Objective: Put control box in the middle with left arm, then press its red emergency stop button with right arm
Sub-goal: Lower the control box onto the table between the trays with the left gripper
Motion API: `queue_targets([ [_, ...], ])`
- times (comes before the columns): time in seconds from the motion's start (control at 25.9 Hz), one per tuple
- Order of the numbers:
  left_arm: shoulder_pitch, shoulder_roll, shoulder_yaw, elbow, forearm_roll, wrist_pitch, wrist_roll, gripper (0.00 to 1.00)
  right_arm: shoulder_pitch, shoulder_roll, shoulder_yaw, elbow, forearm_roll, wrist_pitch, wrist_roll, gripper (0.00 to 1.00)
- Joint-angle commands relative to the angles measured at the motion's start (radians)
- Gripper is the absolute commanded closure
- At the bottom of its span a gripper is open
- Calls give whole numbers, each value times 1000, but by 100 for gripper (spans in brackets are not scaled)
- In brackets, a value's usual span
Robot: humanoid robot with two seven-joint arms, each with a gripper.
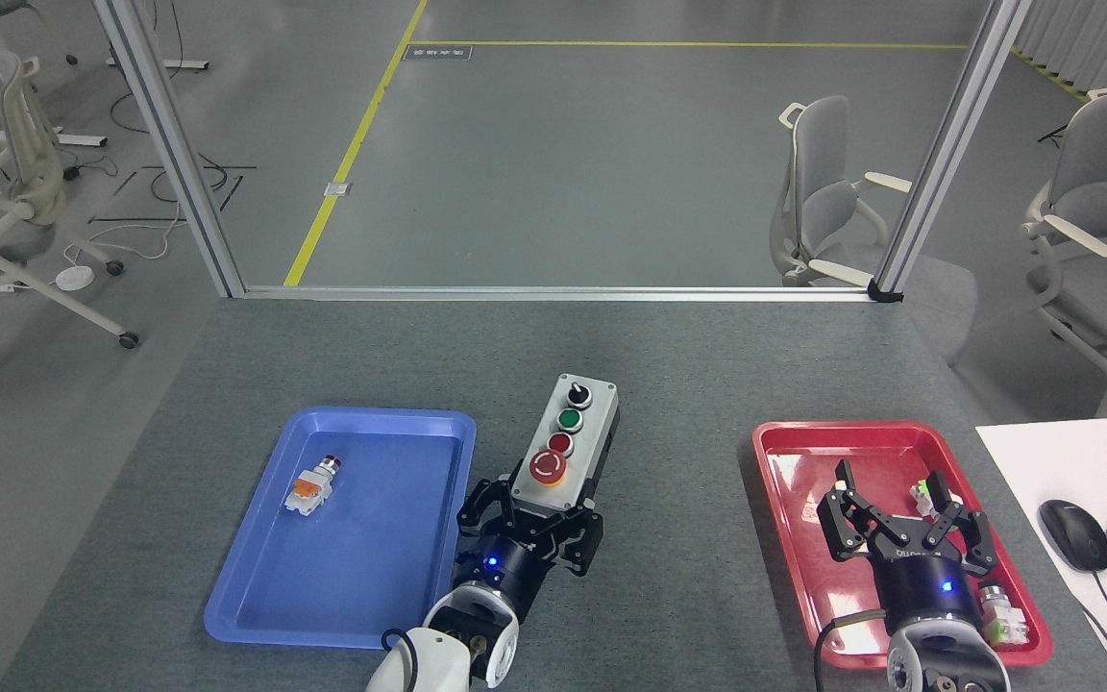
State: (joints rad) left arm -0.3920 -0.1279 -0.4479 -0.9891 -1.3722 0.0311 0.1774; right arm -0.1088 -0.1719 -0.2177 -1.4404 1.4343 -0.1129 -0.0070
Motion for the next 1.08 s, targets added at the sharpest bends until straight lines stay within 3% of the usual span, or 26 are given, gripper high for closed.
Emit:
queue_targets([
  [0.0, -38, -10, -117, 86, 4, 55, 4, 100, 0, 0, 0, 0, 0, -1, -2, 1],
  [0.27, -67, -12, -226, 112, 9, 61, -9, 100, 5, 2, -8, 2, -14, -4, -1, 1],
  [0.42, -77, -13, -284, 110, 13, 62, -22, 100, 6, -21, -32, 6, -97, -21, -1, 1],
  [0.77, -79, -13, -379, 124, 19, 62, -32, 100, 9, -31, -35, 3, -101, -37, -7, 1],
  [1.04, -79, -13, -387, 142, 19, 59, -59, 100, 14, -35, -40, 8, -104, -37, -11, 1],
])
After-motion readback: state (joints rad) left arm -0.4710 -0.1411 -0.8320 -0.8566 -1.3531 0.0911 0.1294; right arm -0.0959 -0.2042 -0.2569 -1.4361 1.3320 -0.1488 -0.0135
